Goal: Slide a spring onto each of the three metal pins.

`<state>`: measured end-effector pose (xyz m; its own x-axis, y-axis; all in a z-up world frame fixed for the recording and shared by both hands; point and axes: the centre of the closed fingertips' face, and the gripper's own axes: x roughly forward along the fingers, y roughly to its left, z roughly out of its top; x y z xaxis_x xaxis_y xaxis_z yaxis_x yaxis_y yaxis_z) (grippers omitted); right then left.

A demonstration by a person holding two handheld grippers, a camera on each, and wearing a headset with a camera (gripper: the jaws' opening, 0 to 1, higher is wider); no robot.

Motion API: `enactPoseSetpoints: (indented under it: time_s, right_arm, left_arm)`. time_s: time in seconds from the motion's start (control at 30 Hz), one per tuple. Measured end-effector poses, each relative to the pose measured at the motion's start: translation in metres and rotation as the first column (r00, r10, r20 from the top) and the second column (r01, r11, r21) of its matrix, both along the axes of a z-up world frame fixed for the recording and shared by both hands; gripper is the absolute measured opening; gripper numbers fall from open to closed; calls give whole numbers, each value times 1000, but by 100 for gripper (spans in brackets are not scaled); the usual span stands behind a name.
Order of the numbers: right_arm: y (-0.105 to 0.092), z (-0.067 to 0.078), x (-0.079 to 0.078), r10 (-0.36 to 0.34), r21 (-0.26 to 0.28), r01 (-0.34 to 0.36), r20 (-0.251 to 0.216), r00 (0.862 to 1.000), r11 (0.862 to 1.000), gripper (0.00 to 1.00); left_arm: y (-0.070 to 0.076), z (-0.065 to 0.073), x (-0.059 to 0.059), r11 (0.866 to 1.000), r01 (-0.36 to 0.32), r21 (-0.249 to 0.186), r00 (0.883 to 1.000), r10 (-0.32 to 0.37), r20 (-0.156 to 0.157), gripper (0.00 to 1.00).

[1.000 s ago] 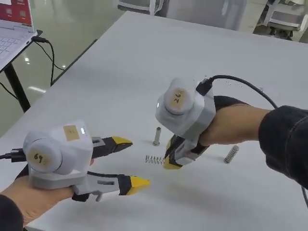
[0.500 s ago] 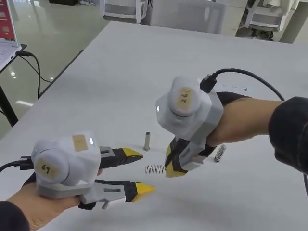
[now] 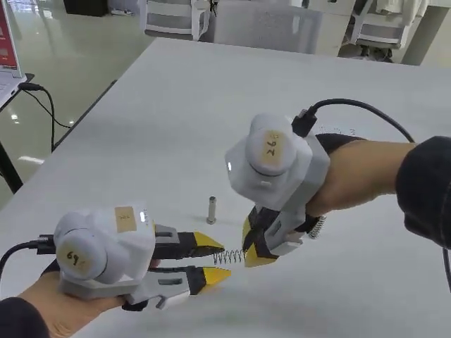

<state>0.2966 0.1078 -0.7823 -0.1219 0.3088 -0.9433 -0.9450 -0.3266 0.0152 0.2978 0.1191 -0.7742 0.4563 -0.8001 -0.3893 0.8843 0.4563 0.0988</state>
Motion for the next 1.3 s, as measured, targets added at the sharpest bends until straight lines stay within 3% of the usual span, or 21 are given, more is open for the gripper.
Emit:
enactPoseSetpoints:
  time_s: [0.37, 0.97, 1.3]
  right_arm:
    - [-4, 0, -4, 50, -6, -50, 4, 999, 999, 13]
    - [-9, -11, -5, 39, -16, -40, -14, 999, 999, 13]
    - [-3, 1, -2, 11, 21, -11, -8, 1000, 1000, 13]
  left_arm:
    - [-4, -1, -5, 999, 36, 6, 999, -36, 10, 8]
    - [-6, 9, -7, 999, 48, -15, 998, -48, 27, 7]
    - [-5, 4, -5, 999, 31, -12, 999, -30, 11, 7]
